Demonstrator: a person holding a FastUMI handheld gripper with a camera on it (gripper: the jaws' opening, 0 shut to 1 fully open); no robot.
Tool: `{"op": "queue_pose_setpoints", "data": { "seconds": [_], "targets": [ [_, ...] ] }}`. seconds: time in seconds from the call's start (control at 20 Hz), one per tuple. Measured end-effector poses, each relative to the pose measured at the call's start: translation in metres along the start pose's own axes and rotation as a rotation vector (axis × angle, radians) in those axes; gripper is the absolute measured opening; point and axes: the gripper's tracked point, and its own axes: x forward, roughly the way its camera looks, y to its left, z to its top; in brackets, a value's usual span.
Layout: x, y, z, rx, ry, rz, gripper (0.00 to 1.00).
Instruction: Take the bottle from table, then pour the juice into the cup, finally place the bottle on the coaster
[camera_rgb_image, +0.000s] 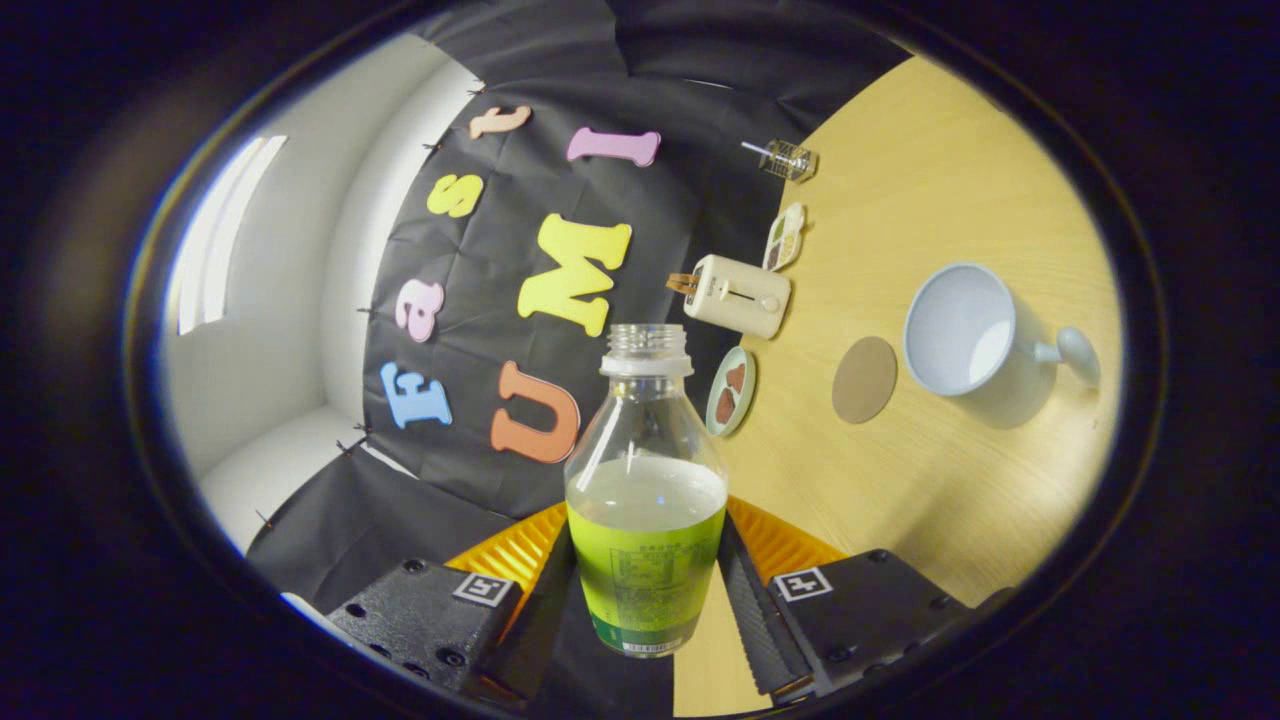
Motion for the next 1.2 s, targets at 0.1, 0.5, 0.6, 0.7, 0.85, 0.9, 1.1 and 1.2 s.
{"op": "queue_pose_setpoints", "data": {
  "seconds": [0.1,0.5,0.6,0.7,0.85,0.9,1.1,1.2],
  "targets": [
    [-0.001,0.004,0.001,0.060,0.000,0.020,0.80],
    [0.000,0.006,0.014,0.305,-0.014,0.092,0.79],
    [-0.004,0.011,0.025,0.354,-0.037,0.134,0.79],
    [-0.009,0.013,0.029,0.403,-0.049,0.154,0.79],
    [-0.009,0.015,0.035,0.444,-0.052,0.160,0.79],
    [-0.009,0.016,0.035,0.455,-0.050,0.162,0.79],
    [-0.002,0.017,0.034,0.501,-0.031,0.171,0.79],
    [-0.003,0.017,0.036,0.523,-0.030,0.176,0.79]
  ]
}}
